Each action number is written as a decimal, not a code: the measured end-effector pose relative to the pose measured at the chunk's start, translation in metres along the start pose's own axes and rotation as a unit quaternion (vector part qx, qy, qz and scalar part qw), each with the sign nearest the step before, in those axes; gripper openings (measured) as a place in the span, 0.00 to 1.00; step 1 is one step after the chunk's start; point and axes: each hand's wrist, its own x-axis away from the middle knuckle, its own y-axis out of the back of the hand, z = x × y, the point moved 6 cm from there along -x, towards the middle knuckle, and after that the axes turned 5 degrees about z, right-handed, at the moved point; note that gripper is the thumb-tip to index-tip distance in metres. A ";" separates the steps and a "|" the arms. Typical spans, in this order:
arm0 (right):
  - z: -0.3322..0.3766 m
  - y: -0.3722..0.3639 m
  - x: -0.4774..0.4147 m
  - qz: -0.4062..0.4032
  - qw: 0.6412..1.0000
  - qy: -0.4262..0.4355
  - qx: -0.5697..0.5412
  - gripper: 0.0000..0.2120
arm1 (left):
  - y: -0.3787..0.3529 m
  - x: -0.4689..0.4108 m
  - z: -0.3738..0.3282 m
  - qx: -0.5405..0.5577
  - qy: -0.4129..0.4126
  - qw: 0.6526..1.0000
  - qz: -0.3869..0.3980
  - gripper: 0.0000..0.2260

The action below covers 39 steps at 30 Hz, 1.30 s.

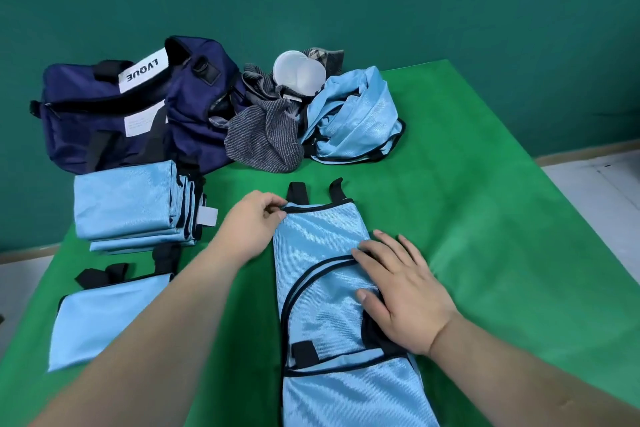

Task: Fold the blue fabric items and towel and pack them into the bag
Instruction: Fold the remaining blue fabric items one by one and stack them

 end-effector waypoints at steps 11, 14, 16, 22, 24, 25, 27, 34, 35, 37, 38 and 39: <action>0.000 -0.002 -0.003 0.021 1.000 -0.018 0.001 0.39 | -0.008 -0.011 0.002 0.019 0.017 1.000 -0.013 0.07; -0.001 -0.004 -0.004 0.019 1.000 -0.019 -0.007 0.38 | -0.009 -0.014 0.002 -0.008 0.014 1.000 -0.002 0.08; -0.002 -0.004 -0.004 0.017 1.000 -0.016 -0.011 0.37 | -0.009 -0.012 -0.001 -0.017 0.007 1.000 -0.008 0.09; -0.007 -0.005 -0.004 -0.007 0.999 -0.009 -0.048 0.36 | -0.003 0.044 0.000 0.044 -0.006 0.996 -0.073 0.14; -0.007 -0.004 -0.004 -0.013 0.998 -0.007 -0.059 0.35 | -0.008 0.079 0.005 0.089 0.023 0.992 -0.081 0.13; -0.007 -0.003 -0.003 -0.017 0.998 -0.007 -0.066 0.35 | -0.012 0.098 0.008 0.110 0.035 0.990 -0.077 0.12; -0.008 -0.003 -0.002 -0.025 0.996 -0.013 -0.090 0.35 | -0.019 0.135 0.009 0.141 0.044 0.987 -0.066 0.11; -0.014 0.001 0.024 -0.049 0.947 -0.094 -0.304 0.26 | -0.037 0.226 0.009 0.134 0.008 0.991 0.009 0.13; -0.011 -0.001 0.036 -0.051 0.932 -0.105 -0.342 0.25 | -0.039 0.234 0.010 0.126 0.003 0.992 0.012 0.14; -0.004 -0.005 0.063 -0.052 0.911 -0.112 -0.393 0.25 | -0.045 0.248 0.012 0.111 -0.006 0.994 0.014 0.15; -0.001 -0.007 0.077 -0.057 0.904 -0.113 -0.407 0.24 | -0.049 0.253 0.013 0.101 -0.011 0.995 0.019 0.15; 0.001 -0.008 0.089 -0.068 0.902 -0.119 -0.409 0.24 | -0.051 0.257 0.012 0.086 -0.021 0.996 0.025 0.15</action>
